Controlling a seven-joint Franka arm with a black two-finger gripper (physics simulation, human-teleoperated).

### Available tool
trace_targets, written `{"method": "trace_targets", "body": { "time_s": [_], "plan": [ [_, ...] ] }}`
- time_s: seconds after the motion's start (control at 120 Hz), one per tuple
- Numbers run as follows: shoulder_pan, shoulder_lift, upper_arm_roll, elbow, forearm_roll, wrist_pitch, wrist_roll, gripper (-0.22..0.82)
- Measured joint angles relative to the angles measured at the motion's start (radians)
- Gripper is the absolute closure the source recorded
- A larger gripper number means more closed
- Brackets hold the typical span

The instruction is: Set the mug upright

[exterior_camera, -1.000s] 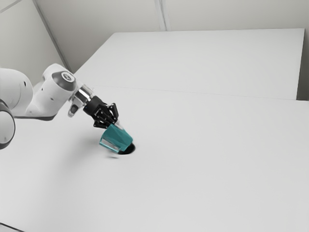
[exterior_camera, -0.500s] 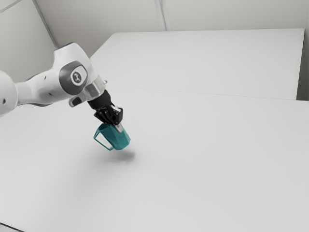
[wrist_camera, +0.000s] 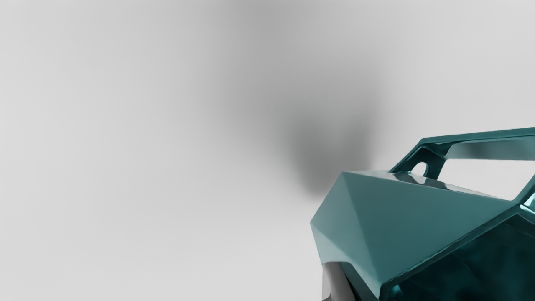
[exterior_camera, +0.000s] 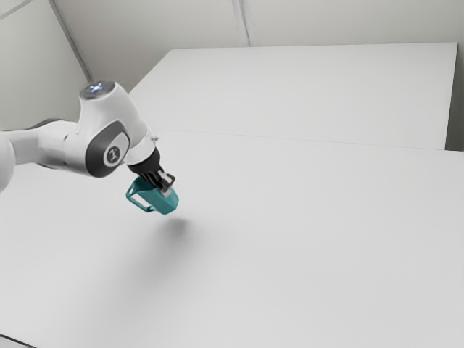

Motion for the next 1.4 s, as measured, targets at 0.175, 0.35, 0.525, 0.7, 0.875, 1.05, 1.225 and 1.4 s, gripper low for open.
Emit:
{"method": "trace_targets", "body": {
  "time_s": [0.175, 0.35, 0.525, 0.7, 0.875, 1.05, 1.225, 1.4],
  "plan": [
    [0.005, -0.010, 0.000, -0.058, -0.017, 0.024, 0.000, 0.79],
    [0.006, -0.010, 0.000, -0.070, -0.038, -0.003, 0.000, 0.79],
    [0.007, -0.005, -0.001, -0.070, -0.039, -0.061, 0.000, 0.79],
    [0.007, 0.029, -0.001, -0.067, -0.028, -0.082, 0.000, 0.79],
    [0.006, 0.053, 0.000, -0.066, -0.024, -0.076, 0.000, 0.79],
    [0.007, 0.066, 0.000, -0.066, -0.011, -0.068, 0.000, 0.79],
    [0.005, 0.072, 0.000, -0.066, -0.004, -0.065, 0.000, 0.73],
    [0.006, 0.056, -0.001, -0.067, 0.001, -0.070, 0.000, 0.35]
  ]
}}
